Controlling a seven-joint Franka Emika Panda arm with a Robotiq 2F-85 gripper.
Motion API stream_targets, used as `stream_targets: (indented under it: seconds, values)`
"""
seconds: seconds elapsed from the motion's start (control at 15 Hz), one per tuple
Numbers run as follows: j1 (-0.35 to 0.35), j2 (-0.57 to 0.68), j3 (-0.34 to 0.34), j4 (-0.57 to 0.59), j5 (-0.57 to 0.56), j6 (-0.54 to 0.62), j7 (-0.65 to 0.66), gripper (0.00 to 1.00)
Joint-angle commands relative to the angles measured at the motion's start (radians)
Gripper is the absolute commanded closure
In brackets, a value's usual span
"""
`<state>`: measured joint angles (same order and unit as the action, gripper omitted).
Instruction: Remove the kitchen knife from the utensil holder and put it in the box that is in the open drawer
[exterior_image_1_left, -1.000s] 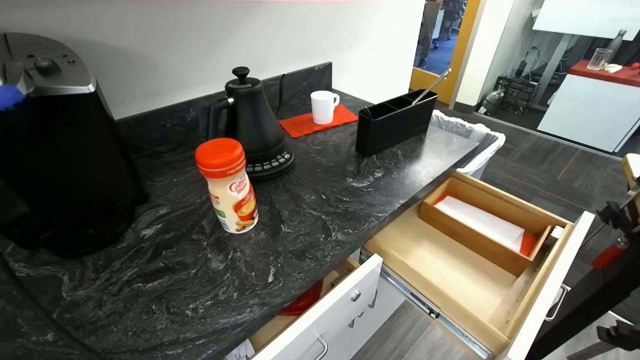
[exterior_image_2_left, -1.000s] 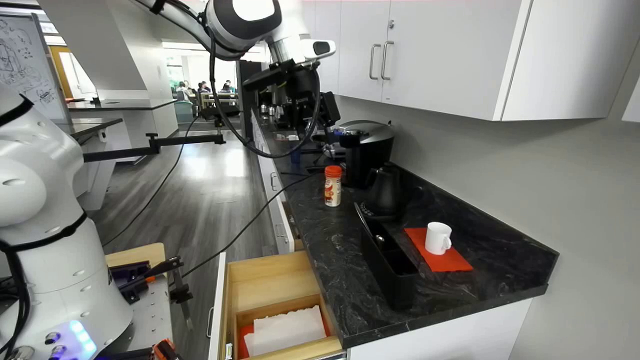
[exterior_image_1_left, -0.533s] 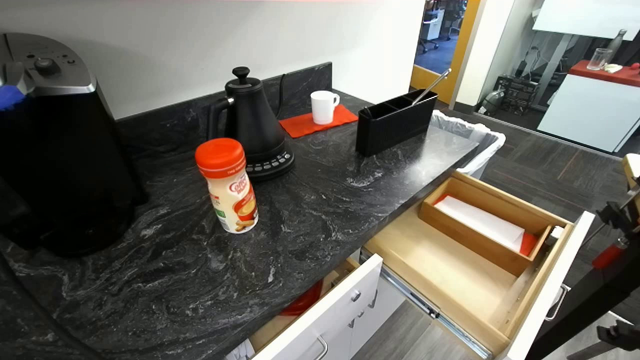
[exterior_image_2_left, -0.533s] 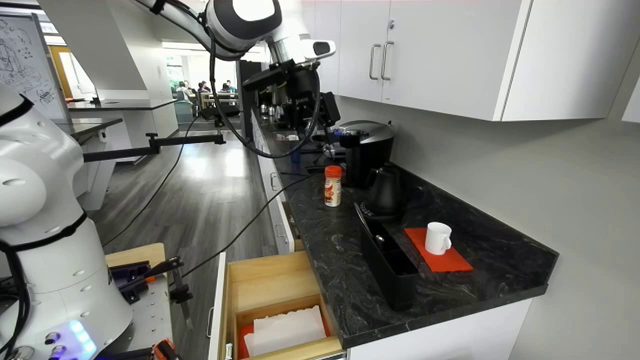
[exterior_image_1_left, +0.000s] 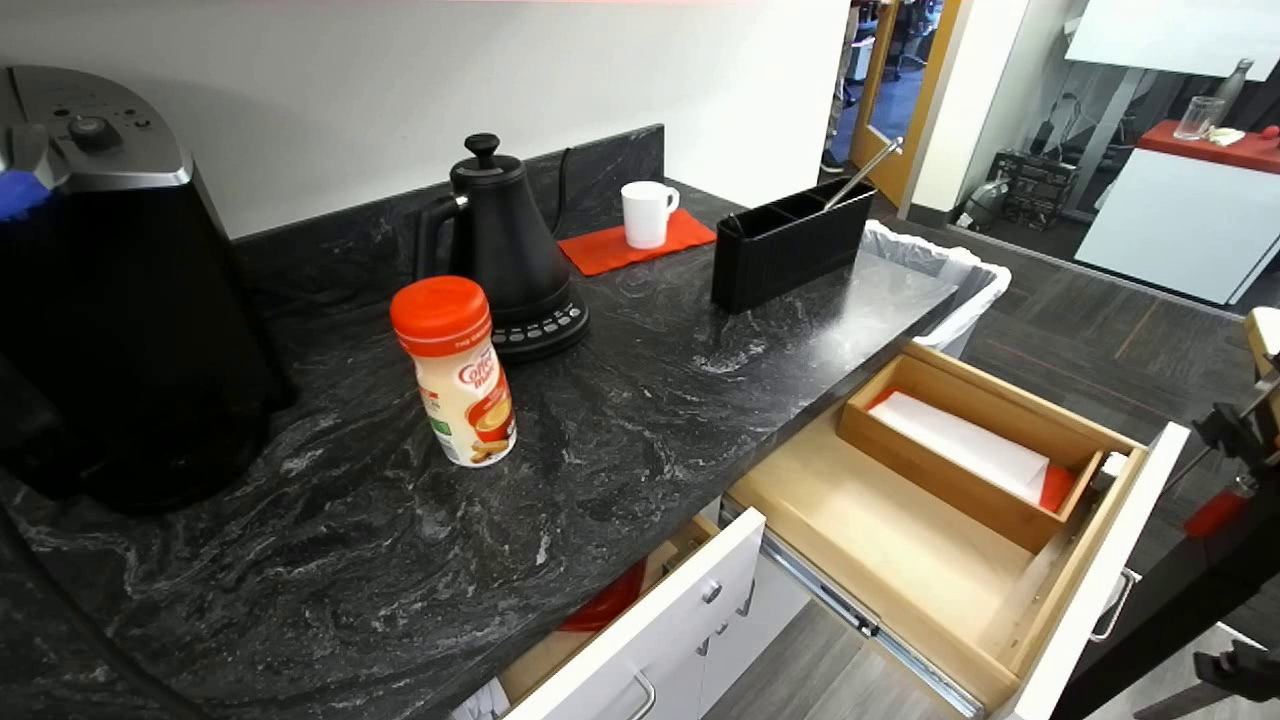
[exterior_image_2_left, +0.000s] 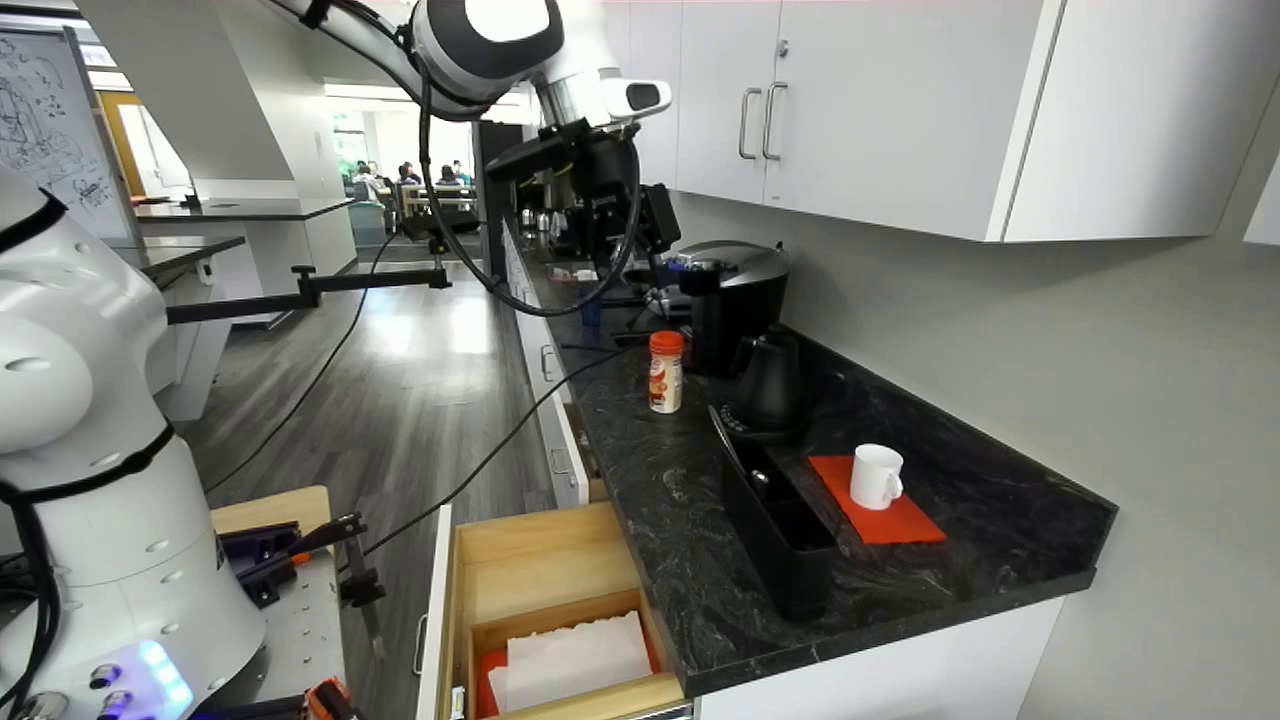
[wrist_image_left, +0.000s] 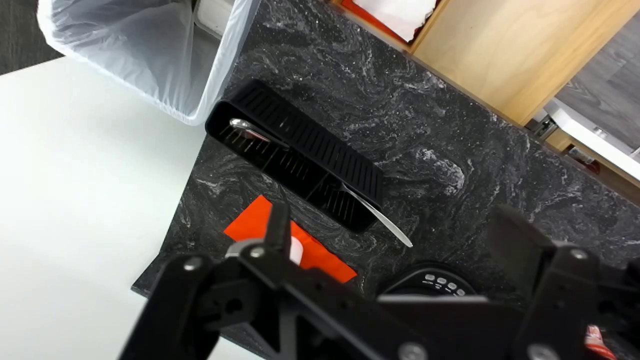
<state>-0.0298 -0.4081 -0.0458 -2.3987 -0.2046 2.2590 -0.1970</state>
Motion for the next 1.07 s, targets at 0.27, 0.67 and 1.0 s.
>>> stream_targets:
  seconds: [0.27, 0.67, 1.0]
  values:
    - [0.001, 0.000, -0.001, 0.002, 0.000, -0.003, 0.000, 0.00]
    - [-0.006, 0.059, -0.013, 0.012, 0.005, 0.063, 0.007, 0.00]
    - [-0.040, 0.208, -0.069, 0.034, 0.030, 0.298, 0.024, 0.00]
